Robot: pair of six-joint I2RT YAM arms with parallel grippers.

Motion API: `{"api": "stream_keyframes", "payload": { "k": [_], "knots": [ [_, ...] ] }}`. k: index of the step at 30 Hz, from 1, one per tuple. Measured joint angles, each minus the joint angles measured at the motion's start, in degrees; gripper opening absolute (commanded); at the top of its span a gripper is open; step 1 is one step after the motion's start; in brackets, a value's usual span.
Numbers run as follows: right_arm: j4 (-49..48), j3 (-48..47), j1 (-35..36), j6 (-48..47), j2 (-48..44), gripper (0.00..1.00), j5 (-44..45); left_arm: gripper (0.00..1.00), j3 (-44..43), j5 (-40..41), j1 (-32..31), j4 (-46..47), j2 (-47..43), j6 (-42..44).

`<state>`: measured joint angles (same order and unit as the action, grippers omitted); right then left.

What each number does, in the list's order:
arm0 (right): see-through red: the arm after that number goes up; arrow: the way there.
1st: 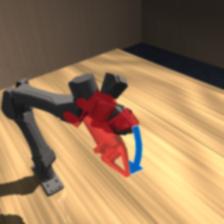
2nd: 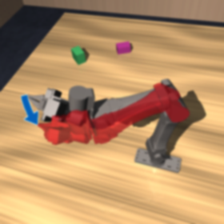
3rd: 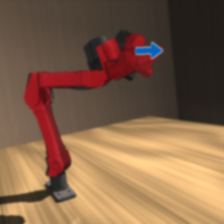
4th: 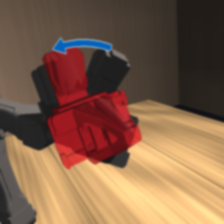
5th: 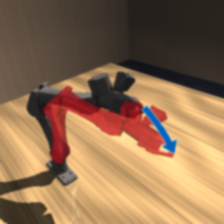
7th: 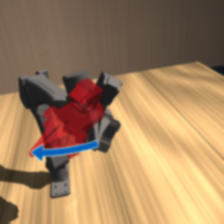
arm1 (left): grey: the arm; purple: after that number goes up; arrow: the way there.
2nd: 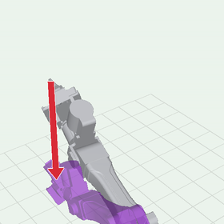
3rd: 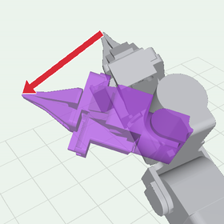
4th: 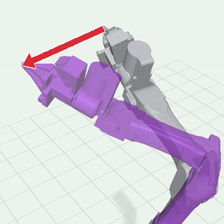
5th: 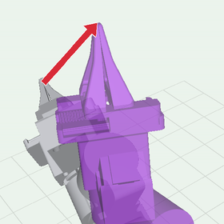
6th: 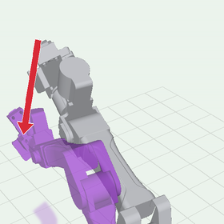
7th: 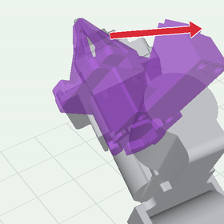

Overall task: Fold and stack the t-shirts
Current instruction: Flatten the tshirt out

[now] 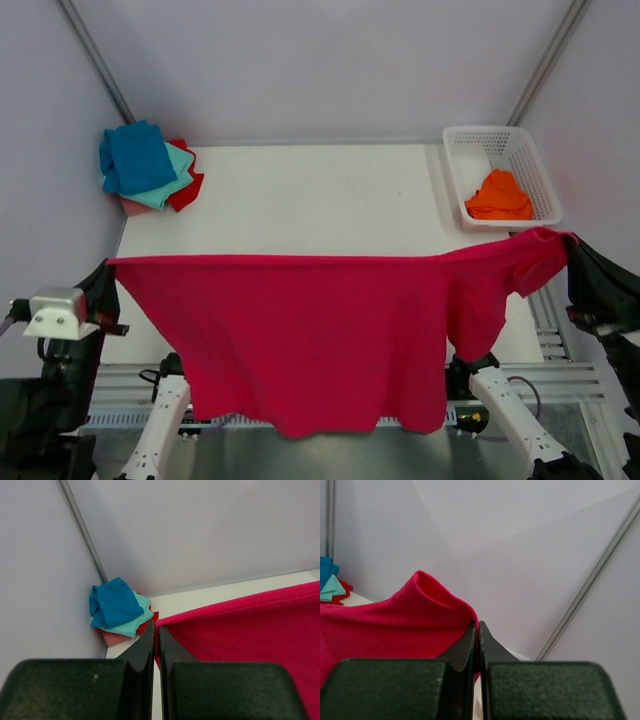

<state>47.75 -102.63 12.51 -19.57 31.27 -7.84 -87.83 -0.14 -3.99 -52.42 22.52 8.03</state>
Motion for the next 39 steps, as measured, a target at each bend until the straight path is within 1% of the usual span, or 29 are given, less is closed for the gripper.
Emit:
{"api": "stream_keyframes", "payload": {
  "k": [5, 11, 16, 19, 26, 28, 31, 34, 36, 39],
  "knots": [
    [-3.4, 9.9, 0.0, 0.0, 2.6, 0.03, 3.0, 0.0, 2.9, 0.0, 0.0, 1.9, 6.1, 0.5],
    [-6.0, 15.4, 0.0, -0.5, 9.8, 0.03, 4.6, 0.0, 3.9, -0.7, 0.0, 3.4, 15.0, 1.0],
    [-7.7, 15.6, 0.0, -1.7, 17.0, 0.03, 6.7, 0.0, 3.8, -2.7, 0.0, 6.1, 23.6, 1.0],
    [-8.6, 15.1, 0.0, -2.3, 22.2, 0.03, 7.6, 0.0, 2.7, -4.0, 0.0, 7.2, 30.8, 1.4],
    [-11.6, 11.8, 0.0, -2.6, 37.7, 0.03, 9.0, 0.0, -6.1, -4.4, 0.0, 8.2, 50.5, 1.6],
    [-12.2, 10.9, 0.0, -2.0, 43.0, 0.03, 9.1, 0.0, -7.0, -4.3, 0.0, 8.7, 54.4, 1.2],
    [-13.0, 9.8, 0.0, -0.6, 50.1, 0.03, 9.4, 0.0, -6.4, -4.3, 0.0, 9.5, 58.6, -0.3],
    [-13.3, 9.8, 0.0, 0.4, 54.8, 0.03, 10.1, 0.0, -4.1, -4.5, 0.0, 10.7, 60.7, -2.8],
    [-14.4, 10.6, 0.0, 0.5, 56.4, 0.03, 10.8, 0.0, -1.2, -4.2, 0.0, 12.5, 61.3, -4.0],
    [-19.1, 15.9, -0.3, 0.5, 56.1, 0.03, 11.5, 0.0, 2.8, -3.2, 0.0, 15.4, 61.5, -5.1]
  ]
}}
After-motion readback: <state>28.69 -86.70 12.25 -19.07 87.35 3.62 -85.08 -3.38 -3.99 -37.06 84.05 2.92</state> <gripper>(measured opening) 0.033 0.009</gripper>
